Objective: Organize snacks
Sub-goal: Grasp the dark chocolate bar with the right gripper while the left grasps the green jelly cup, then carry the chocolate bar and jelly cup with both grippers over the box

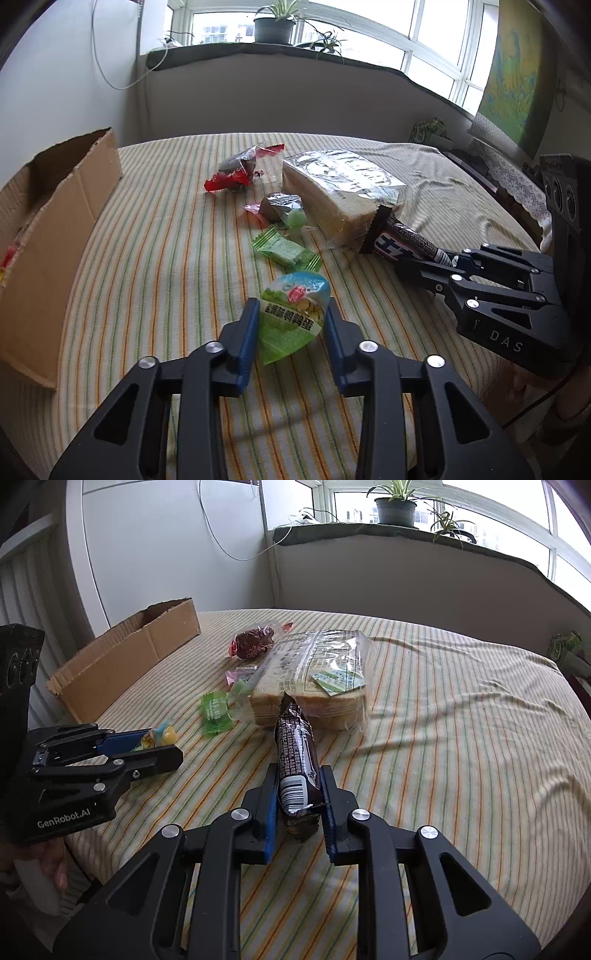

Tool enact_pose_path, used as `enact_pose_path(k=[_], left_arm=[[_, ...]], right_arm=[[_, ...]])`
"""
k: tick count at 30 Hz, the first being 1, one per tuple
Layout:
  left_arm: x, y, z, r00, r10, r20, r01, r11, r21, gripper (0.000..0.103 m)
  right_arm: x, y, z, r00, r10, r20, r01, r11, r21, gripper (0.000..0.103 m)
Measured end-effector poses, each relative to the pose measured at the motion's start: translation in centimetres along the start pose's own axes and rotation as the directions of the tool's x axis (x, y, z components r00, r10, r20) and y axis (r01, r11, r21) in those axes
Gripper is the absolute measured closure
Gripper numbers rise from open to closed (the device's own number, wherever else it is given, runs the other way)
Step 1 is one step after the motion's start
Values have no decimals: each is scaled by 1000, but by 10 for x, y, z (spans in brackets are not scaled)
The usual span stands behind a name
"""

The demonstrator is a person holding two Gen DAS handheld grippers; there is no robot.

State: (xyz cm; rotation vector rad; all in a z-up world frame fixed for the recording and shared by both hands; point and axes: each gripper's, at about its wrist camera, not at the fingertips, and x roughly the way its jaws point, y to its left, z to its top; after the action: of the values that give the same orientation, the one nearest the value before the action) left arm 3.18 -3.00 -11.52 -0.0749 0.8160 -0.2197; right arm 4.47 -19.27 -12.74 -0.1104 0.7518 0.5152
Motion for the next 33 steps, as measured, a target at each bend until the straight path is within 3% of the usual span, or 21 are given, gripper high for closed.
enact_pose_path(k=[18, 23, 27, 33], left_arm=[[-24, -22, -12, 999, -29, 35, 29, 1000, 7, 75], [-43, -34, 0, 995, -50, 86, 47, 998, 37, 75], [-72, -47, 18, 983, -86, 164, 73, 994, 83, 75], [-114, -60, 38, 950, -136, 282, 99, 985, 143, 75]], right_arm=[[-39, -7, -19, 997, -24, 74, 19, 997, 72, 82], [-73, -6, -5, 986, -67, 151, 55, 995, 80, 82], [-110, -3, 15, 967, -110, 231, 96, 993, 70, 82], [-143, 8, 31, 943, -167, 287, 158, 986, 56, 82]])
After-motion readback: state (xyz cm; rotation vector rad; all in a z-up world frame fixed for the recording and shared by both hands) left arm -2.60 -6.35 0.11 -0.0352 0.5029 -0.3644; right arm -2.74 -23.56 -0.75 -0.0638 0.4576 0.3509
